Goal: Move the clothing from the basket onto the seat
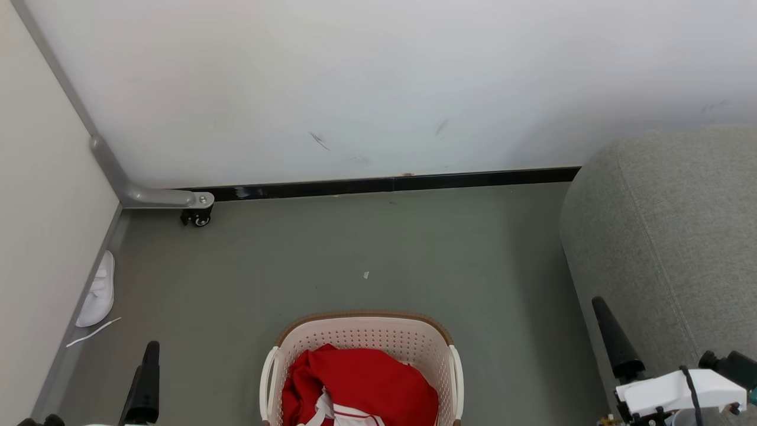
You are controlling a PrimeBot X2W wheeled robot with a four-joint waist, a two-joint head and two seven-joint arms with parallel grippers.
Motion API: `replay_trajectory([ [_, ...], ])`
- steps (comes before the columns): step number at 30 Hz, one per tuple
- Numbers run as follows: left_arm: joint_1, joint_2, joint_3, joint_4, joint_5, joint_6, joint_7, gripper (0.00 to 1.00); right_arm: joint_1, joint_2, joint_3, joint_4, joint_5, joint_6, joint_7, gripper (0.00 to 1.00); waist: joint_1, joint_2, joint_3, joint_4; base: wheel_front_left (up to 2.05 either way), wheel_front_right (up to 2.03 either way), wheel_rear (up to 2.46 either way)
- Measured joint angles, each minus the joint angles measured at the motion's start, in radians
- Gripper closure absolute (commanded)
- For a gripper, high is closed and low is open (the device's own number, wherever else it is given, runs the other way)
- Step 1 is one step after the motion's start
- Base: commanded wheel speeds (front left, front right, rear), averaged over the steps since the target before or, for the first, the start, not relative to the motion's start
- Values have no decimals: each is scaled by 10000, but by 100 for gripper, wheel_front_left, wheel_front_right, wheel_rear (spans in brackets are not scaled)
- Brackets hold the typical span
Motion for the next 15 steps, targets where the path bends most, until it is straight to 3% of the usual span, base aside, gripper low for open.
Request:
replay_trajectory([
  [15, 138, 593, -343, 19, 2537, -8, -616, 0, 134, -84, 295, -426, -2899, -2, -531, 0, -122, 0, 45, 26, 0, 0, 0],
])
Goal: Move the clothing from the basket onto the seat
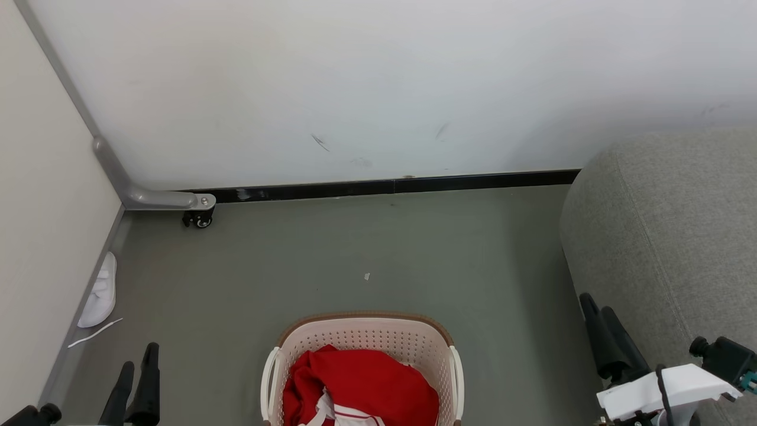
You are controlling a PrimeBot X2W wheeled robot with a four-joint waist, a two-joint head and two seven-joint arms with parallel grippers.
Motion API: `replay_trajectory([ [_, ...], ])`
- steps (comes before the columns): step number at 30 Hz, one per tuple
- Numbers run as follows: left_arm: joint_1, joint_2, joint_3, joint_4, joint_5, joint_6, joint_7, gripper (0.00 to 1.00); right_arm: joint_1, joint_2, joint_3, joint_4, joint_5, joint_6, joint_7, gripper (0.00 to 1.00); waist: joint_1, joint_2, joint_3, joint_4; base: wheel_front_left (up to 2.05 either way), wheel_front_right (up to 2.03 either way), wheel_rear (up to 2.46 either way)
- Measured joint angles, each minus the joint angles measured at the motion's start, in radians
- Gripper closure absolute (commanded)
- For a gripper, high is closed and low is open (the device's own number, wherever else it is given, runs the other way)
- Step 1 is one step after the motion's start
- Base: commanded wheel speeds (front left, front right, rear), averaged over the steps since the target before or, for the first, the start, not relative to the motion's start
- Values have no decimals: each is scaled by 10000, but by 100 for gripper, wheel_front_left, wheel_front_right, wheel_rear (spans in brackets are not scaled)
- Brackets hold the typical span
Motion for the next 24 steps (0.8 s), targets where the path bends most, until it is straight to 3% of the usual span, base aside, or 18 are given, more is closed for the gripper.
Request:
replay_trajectory([
  [8, -1, 389, -23, -347, 1824, -2, -265, 0, 120, -245, 117, -238, -1919, 2, -282, 0, -31, 0, 68, 4, 0, 0, 0],
  [24, 0, 560, 63, -890, 4867, -4, -823, 0, 190, -316, 328, -278, -5603, 2, -890, 0, -41, 0, 129, 21, 0, 0, 0],
])
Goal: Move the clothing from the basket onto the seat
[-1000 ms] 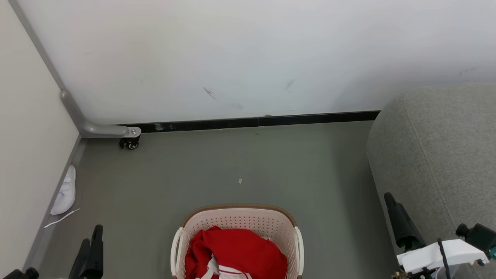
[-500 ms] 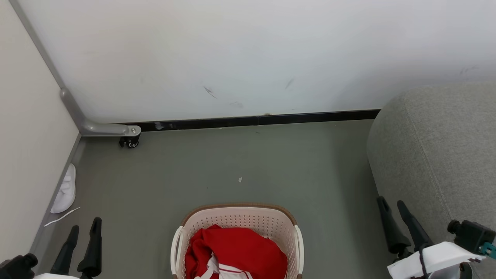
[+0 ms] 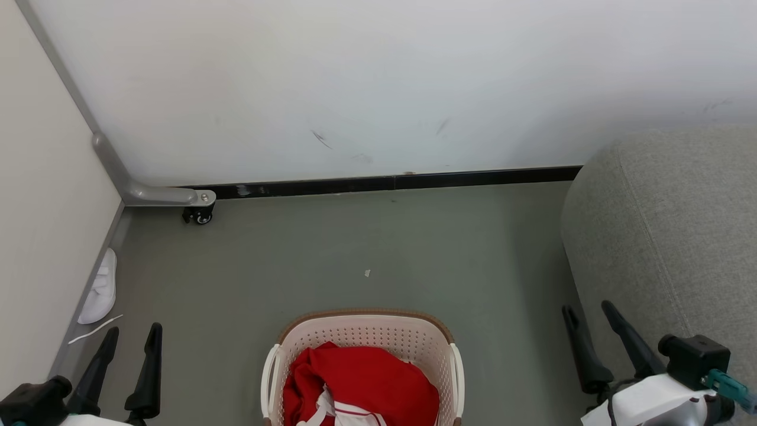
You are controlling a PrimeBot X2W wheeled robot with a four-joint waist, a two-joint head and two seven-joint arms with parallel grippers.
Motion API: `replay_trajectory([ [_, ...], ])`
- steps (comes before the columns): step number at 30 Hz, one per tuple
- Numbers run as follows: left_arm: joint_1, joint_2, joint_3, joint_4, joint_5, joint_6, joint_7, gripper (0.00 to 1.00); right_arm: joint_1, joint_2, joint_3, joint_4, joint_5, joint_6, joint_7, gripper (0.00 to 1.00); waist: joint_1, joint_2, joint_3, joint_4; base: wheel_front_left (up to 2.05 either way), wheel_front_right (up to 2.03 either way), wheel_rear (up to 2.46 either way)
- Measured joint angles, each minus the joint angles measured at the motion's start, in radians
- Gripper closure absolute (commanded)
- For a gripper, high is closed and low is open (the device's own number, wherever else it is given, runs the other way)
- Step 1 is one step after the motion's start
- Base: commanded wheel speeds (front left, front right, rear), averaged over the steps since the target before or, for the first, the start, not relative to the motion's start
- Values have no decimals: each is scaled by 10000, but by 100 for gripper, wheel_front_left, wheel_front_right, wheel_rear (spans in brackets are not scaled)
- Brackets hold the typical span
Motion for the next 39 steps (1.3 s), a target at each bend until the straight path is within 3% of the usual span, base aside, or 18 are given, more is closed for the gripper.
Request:
replay_trajectory([
  [14, 375, 21, 82, -144, 2042, -2, -495, 0, 231, 88, -569, -86, -2339, 0, -512, 0, -1, 0, -22, -9, 0, 0, 0],
  [39, 376, -174, 236, -58, 2270, -4, -495, 0, 229, 278, -888, 42, -2454, 0, -512, 0, -3, 0, 80, -37, 0, 0, 0],
])
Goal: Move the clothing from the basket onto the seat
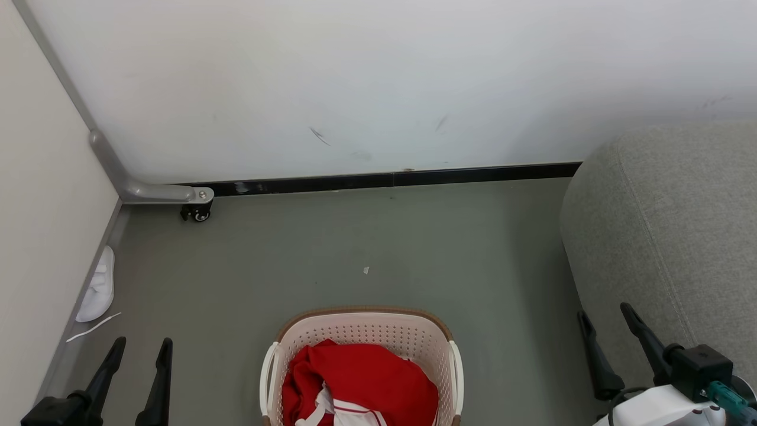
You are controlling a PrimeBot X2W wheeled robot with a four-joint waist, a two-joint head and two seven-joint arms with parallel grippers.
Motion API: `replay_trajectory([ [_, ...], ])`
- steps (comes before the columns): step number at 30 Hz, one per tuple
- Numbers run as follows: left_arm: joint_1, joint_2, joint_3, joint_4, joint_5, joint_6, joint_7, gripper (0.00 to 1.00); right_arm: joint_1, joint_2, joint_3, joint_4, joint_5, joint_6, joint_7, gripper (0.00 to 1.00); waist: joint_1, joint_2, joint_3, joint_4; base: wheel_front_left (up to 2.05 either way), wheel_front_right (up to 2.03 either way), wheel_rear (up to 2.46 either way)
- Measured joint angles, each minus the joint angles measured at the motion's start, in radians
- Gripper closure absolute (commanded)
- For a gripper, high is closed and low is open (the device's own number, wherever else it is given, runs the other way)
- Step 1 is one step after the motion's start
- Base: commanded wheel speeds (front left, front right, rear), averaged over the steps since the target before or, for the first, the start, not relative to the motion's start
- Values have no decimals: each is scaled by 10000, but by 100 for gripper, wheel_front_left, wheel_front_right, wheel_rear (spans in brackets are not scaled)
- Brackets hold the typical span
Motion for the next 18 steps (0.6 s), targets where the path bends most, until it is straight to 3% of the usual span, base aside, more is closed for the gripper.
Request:
replay_trajectory([
  [18, -2, 90, -67, 8, -12, 0, 0, 0, -1, 25, 36, -17, -100, 0, 0, 0, -1, 0, 334, -116, 0, 0, 0],
])
